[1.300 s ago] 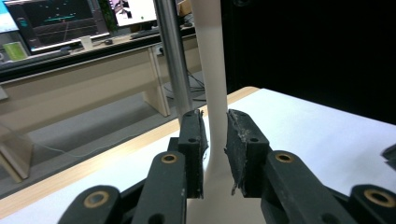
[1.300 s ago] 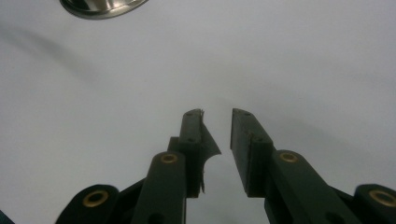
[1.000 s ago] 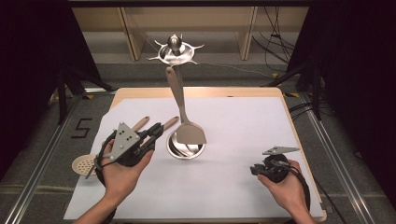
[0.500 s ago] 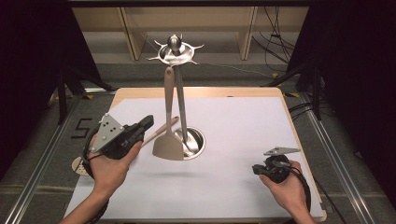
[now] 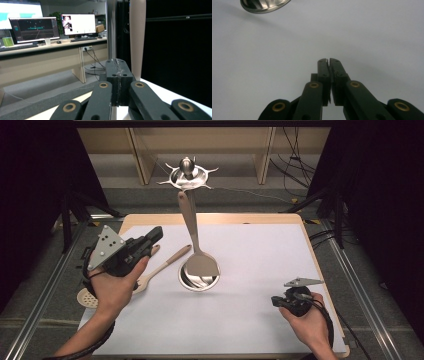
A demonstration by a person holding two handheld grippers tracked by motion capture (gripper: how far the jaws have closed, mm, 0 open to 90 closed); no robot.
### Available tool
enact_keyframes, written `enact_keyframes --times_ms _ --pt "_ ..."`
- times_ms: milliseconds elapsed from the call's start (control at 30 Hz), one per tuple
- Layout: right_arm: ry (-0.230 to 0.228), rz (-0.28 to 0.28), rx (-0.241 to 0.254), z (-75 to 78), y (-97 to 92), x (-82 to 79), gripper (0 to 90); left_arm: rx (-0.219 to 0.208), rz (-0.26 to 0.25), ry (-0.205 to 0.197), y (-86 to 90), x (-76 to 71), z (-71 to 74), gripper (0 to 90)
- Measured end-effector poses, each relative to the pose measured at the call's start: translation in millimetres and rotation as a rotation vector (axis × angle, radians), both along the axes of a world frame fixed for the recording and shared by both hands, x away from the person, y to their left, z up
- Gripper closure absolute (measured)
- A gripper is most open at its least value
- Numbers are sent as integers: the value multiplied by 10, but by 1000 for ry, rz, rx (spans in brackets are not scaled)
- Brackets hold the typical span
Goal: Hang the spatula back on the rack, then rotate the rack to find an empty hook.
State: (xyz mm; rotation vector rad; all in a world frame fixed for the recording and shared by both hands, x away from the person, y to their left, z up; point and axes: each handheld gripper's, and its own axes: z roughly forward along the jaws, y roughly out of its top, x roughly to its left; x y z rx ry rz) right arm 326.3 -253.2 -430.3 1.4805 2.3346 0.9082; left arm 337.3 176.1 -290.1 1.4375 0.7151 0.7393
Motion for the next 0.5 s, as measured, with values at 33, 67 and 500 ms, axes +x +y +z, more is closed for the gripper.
enact_keyframes --times_ms 33,67,500 --pt "-22 7 5 -6 2 14 876 -9 -3 -9 -2 7 25 891" --pt "-22 15 6 -2 5 17 875 -15 2 -14 -1 14 59 891" --pt "-59 -8 54 -22 101 68 876 -62 10 -112 -115 158 438 891"
